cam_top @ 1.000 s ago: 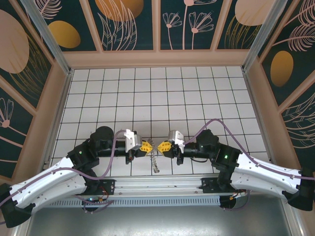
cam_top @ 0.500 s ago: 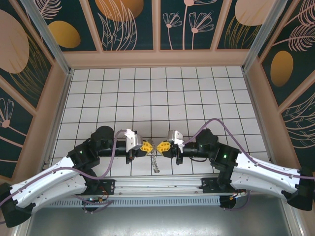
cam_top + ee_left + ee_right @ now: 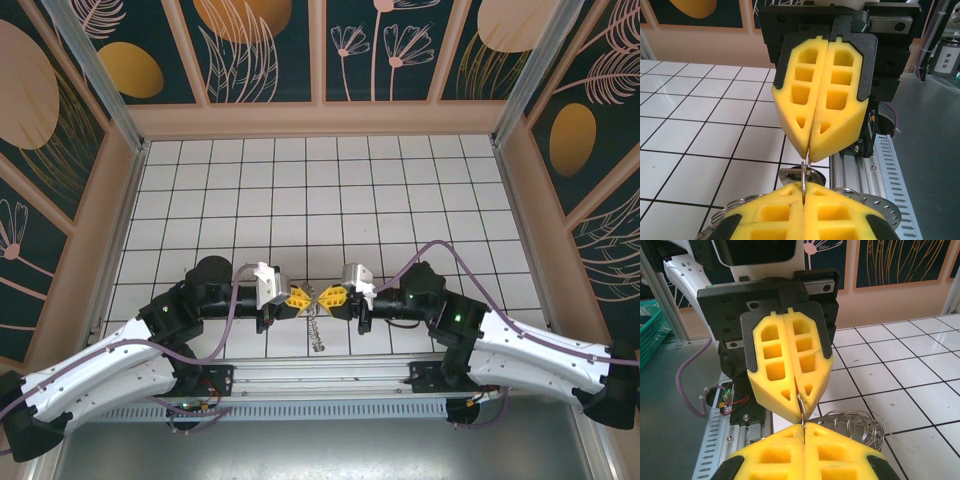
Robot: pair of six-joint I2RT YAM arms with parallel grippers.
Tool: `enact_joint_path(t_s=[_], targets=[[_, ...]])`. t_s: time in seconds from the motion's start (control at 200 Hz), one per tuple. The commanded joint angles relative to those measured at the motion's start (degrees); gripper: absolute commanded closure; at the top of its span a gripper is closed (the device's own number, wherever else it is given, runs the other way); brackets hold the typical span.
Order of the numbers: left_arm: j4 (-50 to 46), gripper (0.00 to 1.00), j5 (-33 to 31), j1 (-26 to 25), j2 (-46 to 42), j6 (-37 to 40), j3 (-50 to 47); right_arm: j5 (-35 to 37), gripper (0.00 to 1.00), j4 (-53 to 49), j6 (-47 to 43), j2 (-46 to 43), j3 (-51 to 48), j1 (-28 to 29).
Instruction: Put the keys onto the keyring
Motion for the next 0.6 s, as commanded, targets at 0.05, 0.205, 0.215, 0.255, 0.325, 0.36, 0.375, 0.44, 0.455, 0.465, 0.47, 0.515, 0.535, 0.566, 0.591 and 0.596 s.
enact_joint_path(t_s=[0.05, 0.205, 0.215, 0.255, 0.325, 0.36, 0.375, 0.44, 0.455, 0.465, 0.47, 0.515, 0.535, 0.566, 0.591, 0.596], targets=[[1.1, 1.0, -0.4, -0.3, -0.8, 1.2, 1.7, 1.7, 1.0, 0.3, 1.4, -1.9, -0.7, -0.4], [1.2, 1.0, -0.5, -0.2, -0.7, 1.2, 1.7, 1.9, 1.0, 0.7, 2.5, 0.2, 0.1, -0.5], [1.3, 1.0, -0.6, -0.3, -0.8, 1.2, 1.7, 1.9, 1.0, 0.6, 2.5, 0.5, 0.2, -0.6], [1.3, 1.0, -0.6, -0.3, -0.8, 1.2, 1.7, 2.1, 1.0, 0.1, 2.9, 1.0, 0.4, -0.8], [1.3, 1.0, -1.0, -0.2, -1.2, 1.2, 1.7, 2.2, 1.0, -0.8, 3.6, 1.5, 0.7, -1.2], [1.4, 1.0, -1.3, -0.2, -1.4, 1.3, 1.7, 2.3, 1.0, -1.2, 3.9, 1.3, 0.6, -1.5], [1.4, 1.0, -1.3, -0.3, -1.5, 1.3, 1.7, 2.3, 1.0, -1.1, 4.0, 1.2, 0.4, -1.6], [1.5, 1.0, -1.4, -0.3, -1.9, 1.3, 1.6, 2.3, 1.0, -1.2, 4.5, 0.6, 0.2, -1.9], [1.5, 1.0, -1.5, -0.2, -1.9, 1.3, 1.6, 2.2, 1.0, -1.1, 4.6, 0.5, 0.1, -1.9], [1.5, 1.0, -1.5, -0.2, -1.9, 1.4, 1.7, 2.3, 1.0, -1.1, 4.6, 0.4, 0.0, -1.9], [1.5, 1.0, -1.5, -0.2, -1.9, 1.4, 1.6, 2.3, 1.0, -1.1, 4.6, 0.4, 0.0, -1.9], [1.4, 1.0, -1.7, -0.2, -1.9, 1.4, 1.6, 2.2, 1.0, -0.7, 4.7, 0.0, -0.2, -2.0], [1.4, 1.0, -1.8, -0.3, -2.0, 1.4, 1.6, 2.2, 1.0, -0.6, 4.8, -0.1, -0.3, -2.0], [1.3, 1.0, -1.9, -0.2, -2.0, 1.4, 1.6, 2.0, 1.0, -0.3, 4.9, -0.1, -0.4, -2.0], [1.3, 1.0, -1.9, -0.2, -2.1, 1.4, 1.6, 1.9, 1.0, -0.1, 4.9, -0.1, -0.4, -2.0], [1.3, 1.0, -1.9, -0.2, -2.1, 1.4, 1.6, 1.9, 1.0, 0.0, 4.9, 0.0, -0.4, -2.0]])
